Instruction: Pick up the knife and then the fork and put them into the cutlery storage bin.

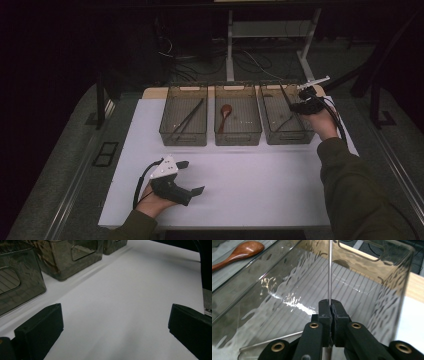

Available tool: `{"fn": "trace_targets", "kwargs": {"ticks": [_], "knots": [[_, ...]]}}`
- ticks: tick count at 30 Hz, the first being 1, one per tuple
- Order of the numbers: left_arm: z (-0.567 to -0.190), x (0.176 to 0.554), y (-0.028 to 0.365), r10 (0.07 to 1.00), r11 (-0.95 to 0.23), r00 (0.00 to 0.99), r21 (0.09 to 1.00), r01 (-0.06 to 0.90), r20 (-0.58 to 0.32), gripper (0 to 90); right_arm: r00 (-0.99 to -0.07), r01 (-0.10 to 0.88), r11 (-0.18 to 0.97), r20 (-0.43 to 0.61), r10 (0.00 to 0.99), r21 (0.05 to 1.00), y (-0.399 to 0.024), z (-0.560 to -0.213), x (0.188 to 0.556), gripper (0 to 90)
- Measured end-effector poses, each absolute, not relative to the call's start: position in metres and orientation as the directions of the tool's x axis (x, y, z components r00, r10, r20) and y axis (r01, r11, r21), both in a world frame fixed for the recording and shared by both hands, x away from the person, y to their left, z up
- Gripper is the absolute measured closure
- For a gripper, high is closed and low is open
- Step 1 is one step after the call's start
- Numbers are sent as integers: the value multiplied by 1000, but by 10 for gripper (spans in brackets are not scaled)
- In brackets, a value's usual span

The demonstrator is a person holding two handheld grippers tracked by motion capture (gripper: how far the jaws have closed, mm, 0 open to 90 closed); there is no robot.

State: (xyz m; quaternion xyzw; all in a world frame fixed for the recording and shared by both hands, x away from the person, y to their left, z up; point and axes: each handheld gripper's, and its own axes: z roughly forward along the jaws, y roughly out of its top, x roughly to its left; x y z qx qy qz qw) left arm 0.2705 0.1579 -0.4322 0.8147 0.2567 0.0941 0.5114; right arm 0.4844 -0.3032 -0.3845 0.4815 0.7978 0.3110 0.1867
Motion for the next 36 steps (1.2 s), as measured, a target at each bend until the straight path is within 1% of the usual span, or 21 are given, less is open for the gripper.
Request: {"fn": "trace_targets", "kwargs": {"ticks": [3, 4, 10, 12, 15, 20, 27, 33, 36], "knots": [[-432, 271, 158, 515, -343, 850, 882, 324, -112, 0, -462, 652, 335, 6, 887, 680, -301, -387, 485, 751], [-432, 271, 158, 515, -344, 850, 881, 324, -111, 0, -459, 652, 328, 11, 889, 683, -301, -386, 484, 735], [-432, 270, 157, 515, -348, 850, 880, 324, -109, 0, -470, 641, 281, 76, 879, 714, -304, -382, 478, 546], [-433, 270, 157, 514, -349, 851, 879, 324, -109, 0, -473, 629, 272, 81, 877, 728, -305, -381, 474, 499], [-433, 270, 157, 514, -351, 851, 879, 324, -109, 0, -481, 618, 240, 119, 869, 748, -308, -379, 468, 431], [-433, 270, 156, 510, -355, 853, 878, 322, -106, 0, -502, 584, 209, 147, 852, 784, -314, -376, 455, 366], [-434, 270, 156, 508, -358, 855, 875, 324, -109, 0, -532, 539, 181, 166, 830, 822, -316, -369, 433, 320], [-434, 270, 155, 504, -364, 857, 873, 325, -109, 0, -562, 500, 211, 129, 817, 840, -310, -367, 412, 277], [-434, 269, 155, 503, -365, 857, 873, 324, -108, 0, -574, 487, 207, 132, 808, 849, -307, -367, 400, 262]]}}
